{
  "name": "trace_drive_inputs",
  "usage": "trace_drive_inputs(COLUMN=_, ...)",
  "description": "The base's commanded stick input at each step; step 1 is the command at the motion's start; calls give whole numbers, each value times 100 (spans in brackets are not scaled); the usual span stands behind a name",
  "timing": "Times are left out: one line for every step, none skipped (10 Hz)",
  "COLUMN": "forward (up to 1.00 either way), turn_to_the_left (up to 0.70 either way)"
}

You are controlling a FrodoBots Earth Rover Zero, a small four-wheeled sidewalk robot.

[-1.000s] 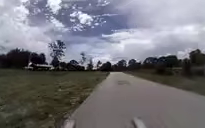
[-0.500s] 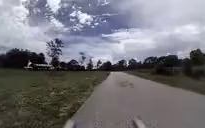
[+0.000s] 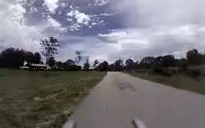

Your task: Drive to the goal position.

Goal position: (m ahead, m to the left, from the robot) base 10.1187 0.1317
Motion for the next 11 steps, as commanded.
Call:
trace_drive_inputs(forward=85, turn_to_the_left=0)
trace_drive_inputs(forward=85, turn_to_the_left=0)
trace_drive_inputs(forward=85, turn_to_the_left=-3)
trace_drive_inputs(forward=85, turn_to_the_left=-8)
trace_drive_inputs(forward=85, turn_to_the_left=-15)
trace_drive_inputs(forward=85, turn_to_the_left=-17)
trace_drive_inputs(forward=85, turn_to_the_left=-17)
trace_drive_inputs(forward=85, turn_to_the_left=-5)
trace_drive_inputs(forward=85, turn_to_the_left=0)
trace_drive_inputs(forward=85, turn_to_the_left=0)
trace_drive_inputs(forward=85, turn_to_the_left=0)
